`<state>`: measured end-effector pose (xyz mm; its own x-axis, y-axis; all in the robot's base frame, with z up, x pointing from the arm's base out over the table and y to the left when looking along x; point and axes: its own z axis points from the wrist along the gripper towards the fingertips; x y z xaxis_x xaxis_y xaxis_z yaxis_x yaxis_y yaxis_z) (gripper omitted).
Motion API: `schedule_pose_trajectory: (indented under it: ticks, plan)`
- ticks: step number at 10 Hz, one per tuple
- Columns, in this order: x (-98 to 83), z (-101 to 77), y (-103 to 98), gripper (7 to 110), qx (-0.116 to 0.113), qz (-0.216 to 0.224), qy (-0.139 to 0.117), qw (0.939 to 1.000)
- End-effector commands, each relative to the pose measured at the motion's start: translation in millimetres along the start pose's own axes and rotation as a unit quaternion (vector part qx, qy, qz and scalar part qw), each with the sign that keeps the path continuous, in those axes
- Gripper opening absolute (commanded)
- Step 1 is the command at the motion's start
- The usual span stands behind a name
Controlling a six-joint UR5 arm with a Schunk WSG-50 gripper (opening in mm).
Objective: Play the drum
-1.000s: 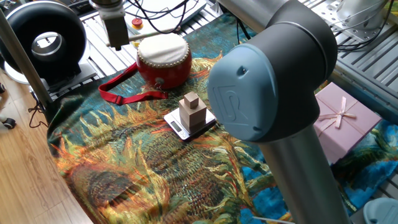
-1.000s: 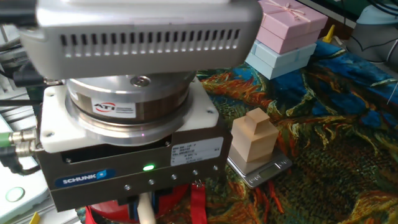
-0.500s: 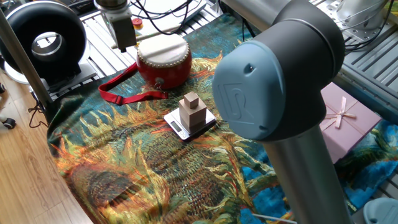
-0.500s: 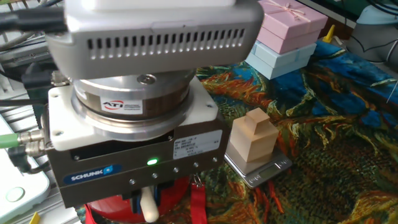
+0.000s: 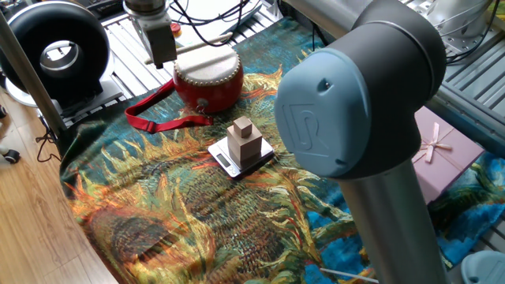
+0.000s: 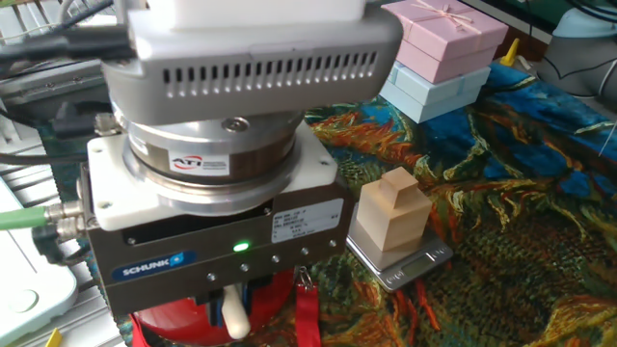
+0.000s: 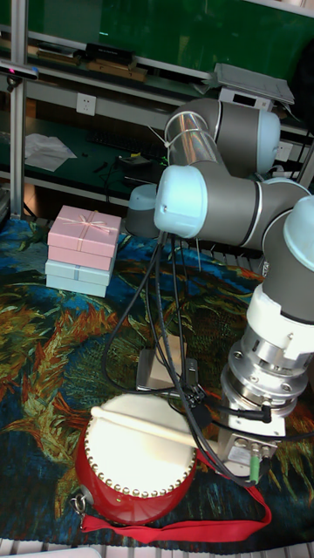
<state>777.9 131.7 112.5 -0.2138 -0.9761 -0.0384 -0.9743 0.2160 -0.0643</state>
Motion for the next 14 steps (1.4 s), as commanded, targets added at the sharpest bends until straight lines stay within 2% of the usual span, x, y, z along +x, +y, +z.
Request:
schedule_pose_trajectory:
  ticks: [1, 14]
  plan:
    - [-2.1, 10.0, 2, 7, 0.004, 0.006, -0.008, 0.9999]
    - [-1.4, 29.3, 1, 7, 0.016, 0.016, -0.011, 0.9997]
